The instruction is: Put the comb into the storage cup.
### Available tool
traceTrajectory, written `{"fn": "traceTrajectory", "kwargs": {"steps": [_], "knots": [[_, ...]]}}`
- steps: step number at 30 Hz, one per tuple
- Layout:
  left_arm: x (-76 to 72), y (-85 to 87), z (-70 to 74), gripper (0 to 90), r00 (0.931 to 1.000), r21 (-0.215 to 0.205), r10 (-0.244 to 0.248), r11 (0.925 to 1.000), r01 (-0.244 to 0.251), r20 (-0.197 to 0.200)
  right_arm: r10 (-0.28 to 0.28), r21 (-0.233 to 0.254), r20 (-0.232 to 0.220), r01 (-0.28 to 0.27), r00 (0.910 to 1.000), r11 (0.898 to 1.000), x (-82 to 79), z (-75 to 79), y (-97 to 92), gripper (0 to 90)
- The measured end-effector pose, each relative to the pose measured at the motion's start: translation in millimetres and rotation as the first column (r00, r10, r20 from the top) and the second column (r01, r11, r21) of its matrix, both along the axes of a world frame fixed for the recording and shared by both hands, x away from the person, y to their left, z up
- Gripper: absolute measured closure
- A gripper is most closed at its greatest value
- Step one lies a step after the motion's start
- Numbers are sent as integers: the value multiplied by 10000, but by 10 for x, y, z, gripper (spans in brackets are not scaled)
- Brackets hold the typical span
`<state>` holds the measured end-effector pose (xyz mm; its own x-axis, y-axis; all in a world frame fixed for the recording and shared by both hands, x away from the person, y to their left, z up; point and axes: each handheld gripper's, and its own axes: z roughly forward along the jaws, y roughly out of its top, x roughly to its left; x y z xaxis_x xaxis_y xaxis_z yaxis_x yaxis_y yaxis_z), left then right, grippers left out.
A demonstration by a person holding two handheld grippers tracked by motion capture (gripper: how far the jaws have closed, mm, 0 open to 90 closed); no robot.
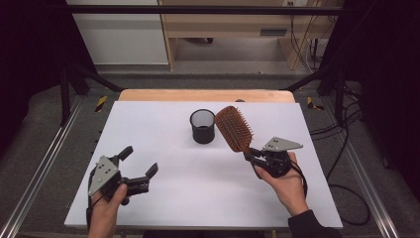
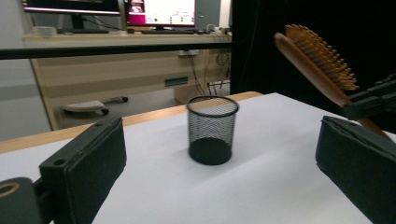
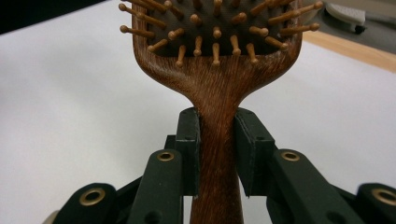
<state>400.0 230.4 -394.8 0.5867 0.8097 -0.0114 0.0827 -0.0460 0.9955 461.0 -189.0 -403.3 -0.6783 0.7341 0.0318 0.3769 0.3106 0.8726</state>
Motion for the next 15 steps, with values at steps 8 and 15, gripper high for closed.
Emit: {"fn": "traceTrajectory", "kwargs": {"steps": [8, 15], "knots": [[194, -497, 107, 24, 9970, -884, -591, 9946, 544, -510, 319, -1, 499, -319, 9982, 9995, -36, -19, 156, 733], [265, -797, 128, 24, 9906, -1164, -1126, 9878, 1031, -780, 573, 67, 613, -579, 9965, 9983, -48, -58, 244, 733]]}}
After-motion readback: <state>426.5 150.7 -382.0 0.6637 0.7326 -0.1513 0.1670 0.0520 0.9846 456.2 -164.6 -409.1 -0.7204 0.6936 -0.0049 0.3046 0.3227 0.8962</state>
